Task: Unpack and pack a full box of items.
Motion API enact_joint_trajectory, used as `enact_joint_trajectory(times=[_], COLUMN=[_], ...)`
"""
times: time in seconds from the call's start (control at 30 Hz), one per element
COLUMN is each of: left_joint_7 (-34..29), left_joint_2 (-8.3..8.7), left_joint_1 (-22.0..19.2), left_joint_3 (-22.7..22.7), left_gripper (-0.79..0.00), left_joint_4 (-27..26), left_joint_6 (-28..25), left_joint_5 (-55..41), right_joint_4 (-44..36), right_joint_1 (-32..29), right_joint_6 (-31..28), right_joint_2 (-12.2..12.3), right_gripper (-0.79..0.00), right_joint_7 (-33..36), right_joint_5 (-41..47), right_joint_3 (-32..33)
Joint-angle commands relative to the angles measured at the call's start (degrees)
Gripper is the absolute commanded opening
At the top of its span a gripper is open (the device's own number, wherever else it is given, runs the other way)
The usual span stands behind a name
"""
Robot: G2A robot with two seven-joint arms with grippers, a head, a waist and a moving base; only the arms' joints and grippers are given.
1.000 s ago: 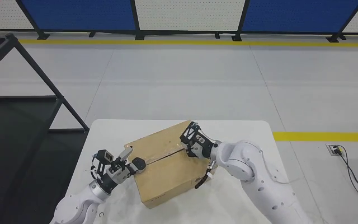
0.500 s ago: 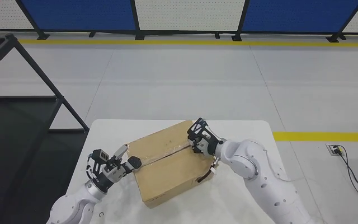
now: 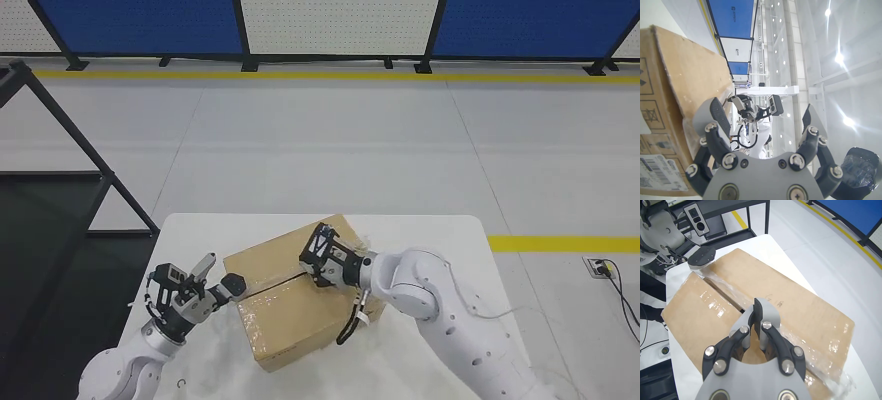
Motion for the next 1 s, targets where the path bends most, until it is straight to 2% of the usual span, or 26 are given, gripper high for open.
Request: enact_joint_trajectory(times=[0.0, 0.37, 0.6, 0.83, 0.97], left_joint_7=[-0.09, -0.88, -0.89, -0.95, -1.06], left_joint_2=[-0.03, -0.15, -0.2, -0.15, -0.07], left_joint_1=[0.04, 0.1, -0.31, 0.06, 0.46], left_joint_3=[0.17, 1.4, 1.8, 1.32, 0.44], left_gripper=[0.0, 0.0, 0.0, 0.0, 0.0], left_joint_4=[-0.06, 0.33, 1.5, 1.68, 1.16], left_joint_6=[0.0, 0.24, 0.36, 0.17, 0.0], left_joint_5=[-0.15, 0.16, 0.33, 0.32, -0.38], right_joint_4=[1.09, 6.1, 3.51, 5.19, 4.45], right_joint_1=[0.72, 2.99, 2.53, 3.06, 2.09], right_joint_6=[0.08, 0.39, -1.51, -1.56, -1.91], right_joint_2=[-0.45, -2.15, -2.08, -2.29, -1.62], right_gripper=[-0.785, -0.785, -0.785, -0.785, -0.785], right_joint_7=[-0.37, -1.15, -5.06, -2.11, -3.17], right_joint_5=[-0.06, 0.95, -2.69, -1.83, -1.84], right_joint_3=[-1.06, -3.45, -3.09, -2.7, -0.2])
